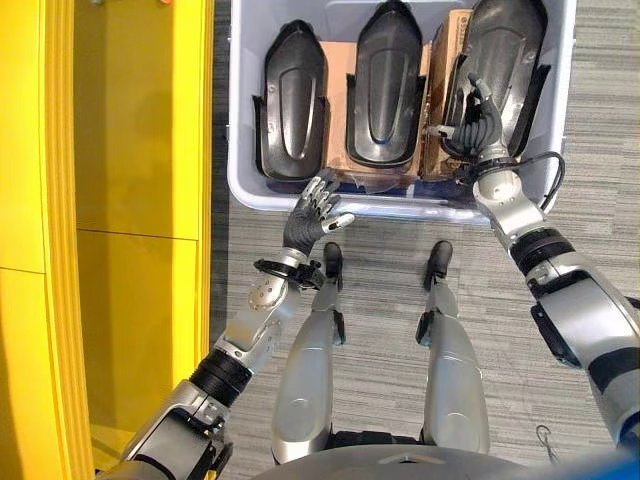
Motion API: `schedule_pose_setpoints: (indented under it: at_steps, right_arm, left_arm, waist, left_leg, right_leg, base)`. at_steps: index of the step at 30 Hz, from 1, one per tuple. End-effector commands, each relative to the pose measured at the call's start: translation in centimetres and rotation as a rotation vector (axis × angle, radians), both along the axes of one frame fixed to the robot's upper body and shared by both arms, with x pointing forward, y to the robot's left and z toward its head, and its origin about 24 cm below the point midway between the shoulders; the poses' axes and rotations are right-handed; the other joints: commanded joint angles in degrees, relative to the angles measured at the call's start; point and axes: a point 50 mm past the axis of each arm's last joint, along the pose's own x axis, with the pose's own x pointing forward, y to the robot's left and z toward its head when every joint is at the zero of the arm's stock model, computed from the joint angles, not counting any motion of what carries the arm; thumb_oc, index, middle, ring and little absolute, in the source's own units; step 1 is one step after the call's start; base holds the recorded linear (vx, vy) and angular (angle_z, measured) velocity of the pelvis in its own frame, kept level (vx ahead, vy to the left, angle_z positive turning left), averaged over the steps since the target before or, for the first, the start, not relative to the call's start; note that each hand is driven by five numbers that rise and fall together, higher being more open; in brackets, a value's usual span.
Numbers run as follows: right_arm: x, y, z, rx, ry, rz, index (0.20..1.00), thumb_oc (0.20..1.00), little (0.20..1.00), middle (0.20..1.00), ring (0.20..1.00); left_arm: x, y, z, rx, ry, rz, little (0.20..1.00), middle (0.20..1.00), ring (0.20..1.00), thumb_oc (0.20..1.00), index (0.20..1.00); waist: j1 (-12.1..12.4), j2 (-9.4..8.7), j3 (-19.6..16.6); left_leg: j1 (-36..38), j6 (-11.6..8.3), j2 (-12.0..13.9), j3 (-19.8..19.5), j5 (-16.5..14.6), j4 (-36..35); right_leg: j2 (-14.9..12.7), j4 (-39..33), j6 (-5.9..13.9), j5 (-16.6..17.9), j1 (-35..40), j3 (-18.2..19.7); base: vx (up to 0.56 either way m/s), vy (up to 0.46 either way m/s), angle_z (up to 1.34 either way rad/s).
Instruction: Move parts from the plastic box to the shelf.
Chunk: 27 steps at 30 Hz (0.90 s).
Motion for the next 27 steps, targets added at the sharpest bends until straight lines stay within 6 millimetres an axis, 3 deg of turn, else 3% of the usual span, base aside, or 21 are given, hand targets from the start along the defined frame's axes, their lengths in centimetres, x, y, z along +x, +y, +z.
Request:
schedule_pose_setpoints:
  at_steps: [1, 7, 15, 20, 23, 27]
  right_arm:
    - [-1.2, -0.8, -6.2, -0.112, 0.235, 0.01, 1.0, 1.0, 1.0, 1.0, 1.0]
    - [-2.3, 0.5, -8.3, -0.21, 0.271, 0.088, 1.0, 1.0, 1.0, 1.0, 1.0]
    - [-3.7, 0.8, -11.1, -0.273, 0.347, 0.133, 1.0, 1.0, 1.0, 1.0, 1.0]
    - [-4.7, -1.1, -13.1, -0.312, 0.443, 0.1, 1.0, 1.0, 1.0, 1.0, 1.0]
    - [-4.7, -2.0, -12.8, -0.314, 0.436, 0.076, 1.0, 1.0, 1.0, 1.0, 1.0]
    - [-4.4, -3.1, -10.5, -0.274, 0.334, 0.044, 1.0, 1.0, 1.0, 1.0, 1.0]
  left_arm:
    - [-0.6, -0.5, 1.3, -0.041, -0.08, -0.044, 1.0, 1.0, 1.0, 1.0, 1.0]
    - [-0.7, -0.2, 1.4, -0.048, -0.084, -0.03, 1.0, 1.0, 1.0, 1.0, 1.0]
    - [-0.7, 0.1, 1.2, -0.048, -0.08, -0.012, 1.0, 1.0, 1.0, 1.0, 1.0]
    - [-0.8, 0.1, 1.4, -0.049, -0.093, -0.027, 1.0, 1.0, 1.0, 1.0, 1.0]
    - [-0.9, 0.1, 1.5, -0.046, -0.098, -0.033, 1.0, 1.0, 1.0, 1.0, 1.0]
    - [-0.9, 0.5, 1.5, -0.048, -0.097, -0.017, 1.0, 1.0, 1.0, 1.0, 1.0]
  waist:
    - [1.4, 0.13, -2.76]
    - [0.92, -0.33, -2.72]
    - [0.31, -0.87, -2.77]
    - [-0.11, -1.16, -2.91]
    - [-0.24, -1.27, -2.99]
    - [-0.76, -1.7, -3.1]
  left_leg:
    - [-4.14, -1.28, 1.92, -1.15, -3.54, 4.69]
    - [-4.22, -1.3, 1.82, -1.17, -3.64, 4.84]
    - [-4.17, -1.35, 1.9, -1.27, -3.66, 4.82]
    - [-4.04, -1.36, 1.96, -1.36, -3.61, 4.68]
    - [-3.89, -1.39, 2.06, -1.26, -3.7, 4.7]
    - [-3.71, -1.41, 2.25, -1.19, -3.75, 4.61]
  right_leg:
    - [-4.29, 4.15, 3.92, -4.57, -0.79, 0.39]
    - [-4.33, 3.93, 3.91, -4.54, -0.59, 0.34]
    - [-4.24, 3.97, 3.97, -4.65, -0.4, 0.26]
    - [-4.2, 3.89, 4.03, -4.67, -0.22, 0.15]
    - [-4.1, 4.01, 4.07, -4.78, -0.22, 0.18]
    - [-3.85, 4.09, 4.06, -4.85, -0.25, 0.39]
  base:
    - [0.0, 0.0, 0.0]
    - [0.0, 0.0, 0.0]
    - [0.0, -0.001, 0.02]
    - [0.0, -0.002, 0.02]
    - [0.0, 0.0, 0.0]
    - [0.0, 0.0, 0.0]
